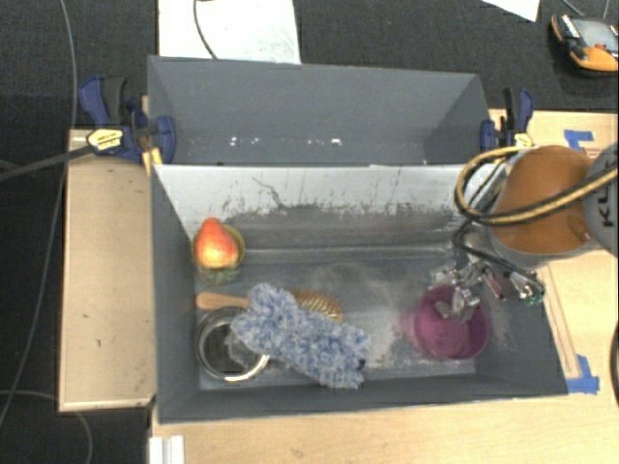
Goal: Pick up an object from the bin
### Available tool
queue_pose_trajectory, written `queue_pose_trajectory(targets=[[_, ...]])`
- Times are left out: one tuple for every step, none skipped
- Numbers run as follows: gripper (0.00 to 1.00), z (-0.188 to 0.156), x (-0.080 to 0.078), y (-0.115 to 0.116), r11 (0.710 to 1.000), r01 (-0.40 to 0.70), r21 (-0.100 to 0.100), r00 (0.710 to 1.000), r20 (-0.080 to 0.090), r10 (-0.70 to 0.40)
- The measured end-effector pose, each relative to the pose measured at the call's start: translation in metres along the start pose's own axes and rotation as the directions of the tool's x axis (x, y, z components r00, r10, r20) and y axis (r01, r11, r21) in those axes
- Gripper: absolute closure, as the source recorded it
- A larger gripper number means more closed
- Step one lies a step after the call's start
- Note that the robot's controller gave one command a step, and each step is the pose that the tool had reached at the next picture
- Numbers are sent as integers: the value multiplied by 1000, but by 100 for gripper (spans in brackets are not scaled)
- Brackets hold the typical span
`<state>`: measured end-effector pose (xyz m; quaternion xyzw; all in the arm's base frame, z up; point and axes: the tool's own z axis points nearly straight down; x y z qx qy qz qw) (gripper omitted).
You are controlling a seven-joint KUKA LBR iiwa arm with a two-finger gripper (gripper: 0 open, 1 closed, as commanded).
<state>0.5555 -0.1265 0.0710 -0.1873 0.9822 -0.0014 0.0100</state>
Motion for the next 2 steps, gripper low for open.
queue_pose_trajectory(targets=[[100, 0, 0, 0, 1000, -1, 0, 1000, 0, 1], [100, -102, -7, 6, 1000, 30, -2, 1000, -3, -30]])
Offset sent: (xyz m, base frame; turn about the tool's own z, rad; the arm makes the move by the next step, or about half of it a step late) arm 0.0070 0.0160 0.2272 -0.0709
